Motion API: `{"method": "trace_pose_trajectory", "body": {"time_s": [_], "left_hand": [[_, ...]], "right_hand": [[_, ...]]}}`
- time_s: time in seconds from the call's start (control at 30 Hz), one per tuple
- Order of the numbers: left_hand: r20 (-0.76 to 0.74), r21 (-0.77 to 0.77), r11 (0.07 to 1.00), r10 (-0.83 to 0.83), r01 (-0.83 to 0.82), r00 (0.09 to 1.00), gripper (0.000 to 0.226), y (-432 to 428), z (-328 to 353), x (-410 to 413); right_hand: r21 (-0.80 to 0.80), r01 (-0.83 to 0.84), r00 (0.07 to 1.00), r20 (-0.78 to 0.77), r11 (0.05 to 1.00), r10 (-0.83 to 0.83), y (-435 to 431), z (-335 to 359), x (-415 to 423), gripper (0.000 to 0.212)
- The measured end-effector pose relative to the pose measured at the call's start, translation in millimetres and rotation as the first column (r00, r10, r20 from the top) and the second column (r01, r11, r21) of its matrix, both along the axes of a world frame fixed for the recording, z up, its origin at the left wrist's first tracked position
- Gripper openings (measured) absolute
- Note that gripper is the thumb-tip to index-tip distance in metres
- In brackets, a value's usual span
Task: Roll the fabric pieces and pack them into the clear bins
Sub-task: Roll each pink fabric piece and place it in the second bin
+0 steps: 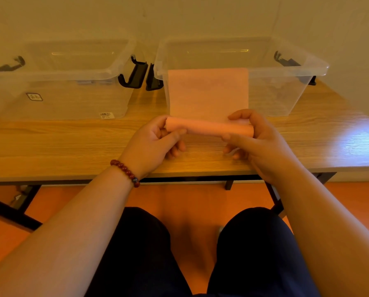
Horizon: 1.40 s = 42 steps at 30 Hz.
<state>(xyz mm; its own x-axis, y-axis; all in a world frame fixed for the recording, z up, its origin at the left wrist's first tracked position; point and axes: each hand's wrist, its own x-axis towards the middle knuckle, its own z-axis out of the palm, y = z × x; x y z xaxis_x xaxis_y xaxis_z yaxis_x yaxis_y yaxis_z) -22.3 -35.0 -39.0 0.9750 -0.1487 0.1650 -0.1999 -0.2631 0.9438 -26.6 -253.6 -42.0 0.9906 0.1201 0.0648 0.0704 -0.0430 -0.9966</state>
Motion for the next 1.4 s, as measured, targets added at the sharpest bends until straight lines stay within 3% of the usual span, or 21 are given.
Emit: {"method": "trace_pose_trajectory", "body": {"time_s": [0.07,0.23,0.5,0.7,0.8,0.93,1.17,1.4], "left_hand": [[-0.003,-0.012,1.0,-0.001,0.001,1.0,0.009,0.2,0.0,-0.4],[0.007,-0.056,0.998,-0.012,0.012,1.0,0.028,1.4,0.5,-1.7],[0.033,-0.054,0.998,0.023,-0.021,0.999,0.009,1.8,-1.4,-0.6],[0.039,-0.054,0.998,0.018,-0.016,0.999,0.026,2.7,-1.8,-1.5],[0.04,-0.055,0.998,0.022,-0.02,0.999,0.02,1.8,-1.2,-1.8],[0.041,-0.068,0.997,0.034,-0.031,0.999,0.01,1.9,-1.7,-1.2],[0.043,-0.061,0.998,0.023,-0.02,0.999,0.024,2.4,-1.7,-1.8],[0.035,-0.058,0.997,0.051,-0.049,0.998,0.013,2.7,-1.8,-0.8]], "right_hand": [[-0.011,0.0,1.0,0.019,1.0,0.0,-0.1,-0.4,-0.4,0.032],[-0.025,0.025,0.999,0.045,0.999,-0.024,1.6,1.6,-3.5,0.016],[-0.043,0.006,0.999,0.033,0.999,-0.005,2.2,0.7,-2.6,0.028],[-0.039,0.033,0.999,0.042,0.999,-0.031,2.4,1.4,-3.4,0.013],[-0.032,0.026,0.999,0.041,0.999,-0.025,2.1,0.9,-2.5,0.011],[-0.027,-0.008,0.999,0.031,1.0,0.009,1.4,-0.7,-1.3,0.029],[-0.024,0.052,0.997,0.058,0.998,-0.05,3.9,0.3,-1.3,0.007],[-0.02,-0.012,1.0,0.02,1.0,0.012,0.8,0.6,-1.2,0.02]]}}
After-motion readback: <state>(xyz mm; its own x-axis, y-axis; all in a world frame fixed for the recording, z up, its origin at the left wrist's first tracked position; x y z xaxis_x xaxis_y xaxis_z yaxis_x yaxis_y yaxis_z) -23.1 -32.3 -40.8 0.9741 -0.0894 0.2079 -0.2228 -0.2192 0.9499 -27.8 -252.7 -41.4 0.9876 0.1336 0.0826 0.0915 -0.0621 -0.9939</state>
